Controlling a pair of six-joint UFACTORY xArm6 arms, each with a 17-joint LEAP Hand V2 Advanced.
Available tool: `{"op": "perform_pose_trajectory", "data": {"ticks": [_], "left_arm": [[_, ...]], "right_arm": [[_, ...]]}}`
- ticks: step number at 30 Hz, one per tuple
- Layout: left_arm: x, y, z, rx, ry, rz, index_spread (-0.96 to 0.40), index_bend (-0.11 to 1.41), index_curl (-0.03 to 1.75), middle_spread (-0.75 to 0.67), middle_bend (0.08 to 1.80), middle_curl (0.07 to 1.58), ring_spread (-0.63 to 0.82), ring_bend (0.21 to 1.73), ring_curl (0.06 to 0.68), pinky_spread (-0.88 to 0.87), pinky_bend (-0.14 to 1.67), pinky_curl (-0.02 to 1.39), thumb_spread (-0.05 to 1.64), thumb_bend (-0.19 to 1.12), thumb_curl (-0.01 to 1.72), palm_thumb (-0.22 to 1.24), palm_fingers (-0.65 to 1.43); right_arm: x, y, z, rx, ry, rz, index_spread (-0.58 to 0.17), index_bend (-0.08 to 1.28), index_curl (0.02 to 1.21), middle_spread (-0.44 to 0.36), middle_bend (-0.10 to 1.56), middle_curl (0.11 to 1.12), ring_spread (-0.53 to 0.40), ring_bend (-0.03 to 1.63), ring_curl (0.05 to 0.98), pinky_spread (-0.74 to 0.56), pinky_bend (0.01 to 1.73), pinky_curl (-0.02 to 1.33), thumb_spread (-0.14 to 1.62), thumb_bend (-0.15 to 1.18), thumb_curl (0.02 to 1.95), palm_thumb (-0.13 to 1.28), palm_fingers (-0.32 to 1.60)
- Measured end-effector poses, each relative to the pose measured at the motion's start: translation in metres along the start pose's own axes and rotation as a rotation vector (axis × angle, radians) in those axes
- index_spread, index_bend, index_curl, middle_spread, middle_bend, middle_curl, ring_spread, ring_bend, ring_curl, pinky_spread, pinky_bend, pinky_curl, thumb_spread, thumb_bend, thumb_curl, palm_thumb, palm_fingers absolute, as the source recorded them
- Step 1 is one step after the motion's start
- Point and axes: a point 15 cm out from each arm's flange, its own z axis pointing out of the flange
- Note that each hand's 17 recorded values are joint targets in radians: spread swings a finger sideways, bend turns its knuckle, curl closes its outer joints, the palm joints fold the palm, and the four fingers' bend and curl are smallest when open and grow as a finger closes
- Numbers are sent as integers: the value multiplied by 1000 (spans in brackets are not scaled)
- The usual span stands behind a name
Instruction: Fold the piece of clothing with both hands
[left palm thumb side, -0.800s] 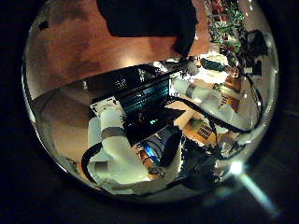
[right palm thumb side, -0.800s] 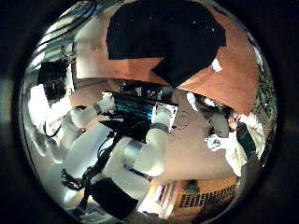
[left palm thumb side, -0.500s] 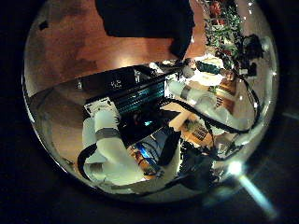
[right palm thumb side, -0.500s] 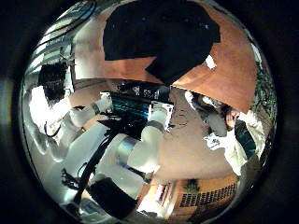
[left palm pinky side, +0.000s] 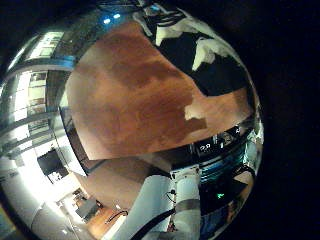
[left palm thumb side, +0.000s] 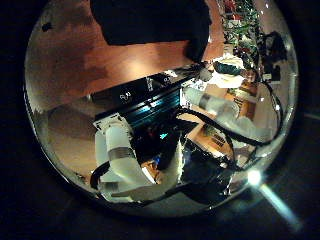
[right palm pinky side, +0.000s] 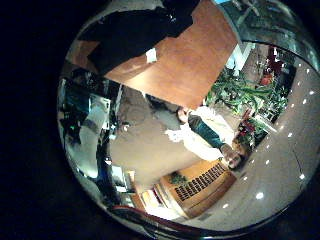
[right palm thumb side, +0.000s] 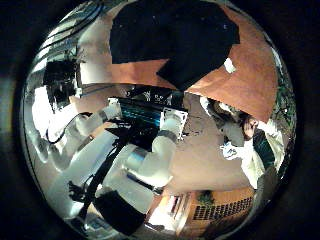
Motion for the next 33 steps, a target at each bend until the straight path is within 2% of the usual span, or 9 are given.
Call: {"op": "perform_pose_trajectory", "data": {"ticks": [9, 13, 17, 23, 27, 31, 32, 33], "left_arm": [[12, -48, 42, 84, -68, 62, 5, 145, 283, 280, 191, 358, 388, 766, 206, 449, 487, 327, 1087, -18, 281, 153, 33], [10, -57, 68, 51, -102, 77, 10, 149, 281, 298, 189, 352, 403, 767, 207, 452, 498, 329, 1072, -23, 282, 166, 18], [11, -58, 90, 27, -103, 51, 24, 152, 281, 308, 197, 351, 412, 762, 206, 456, 494, 327, 1040, -26, 283, 171, 9], [9, -66, 111, 16, -134, 54, 43, 159, 291, 304, 199, 355, 417, 744, 202, 452, 476, 321, 1005, -24, 292, 195, 34], [10, -73, 114, 6, -142, 58, 52, 167, 295, 283, 209, 359, 403, 738, 200, 445, 464, 316, 995, -25, 295, 208, 66], [10, -79, 117, -5, -159, 52, 47, 197, 317, 154, 333, 394, 287, 716, 189, 386, 381, 290, 987, -19, 302, 250, 245], [10, -80, 117, -10, -166, 48, 22, 210, 331, 87, 438, 429, 187, 730, 191, 326, 328, 274, 982, -17, 306, 270, 364], [10, -81, 118, -16, -171, 46, 8, 215, 339, 52, 479, 444, 130, 737, 191, 285, 303, 268, 981, -18, 308, 281, 399]], "right_arm": [[-3, 4, 3, -28, -12, 24, -357, 157, 276, 15, 196, 346, 158, 458, 240, 320, 537, 245, 1149, -17, 222, 38, 83], [-3, 2, 5, -37, -16, 41, -357, 154, 273, 13, 199, 348, 158, 455, 243, 321, 532, 251, 1162, -17, 220, 43, 88], [-5, 0, 6, -41, -26, 54, -356, 156, 273, 12, 197, 348, 158, 451, 246, 322, 527, 255, 1167, -17, 219, 44, 90], [-9, -3, 7, -38, -41, 65, -359, 158, 274, 12, 197, 349, 158, 446, 247, 322, 517, 259, 1169, -17, 217, 44, 96], [-9, -3, 7, -36, -41, 70, -359, 155, 273, 12, 197, 350, 159, 445, 249, 322, 513, 262, 1170, -17, 216, 44, 100], [-10, 0, 6, -41, -44, 71, -359, 157, 274, 12, 195, 348, 159, 443, 253, 325, 513, 266, 1169, -16, 219, 50, 103], [-10, 2, 5, -41, -44, 72, -359, 157, 274, 12, 196, 349, 159, 443, 253, 326, 512, 266, 1169, -16, 219, 51, 104], [-10, 2, 5, -41, -44, 71, -358, 157, 274, 12, 196, 349, 159, 442, 254, 326, 511, 267, 1169, -17, 220, 51, 104]]}}
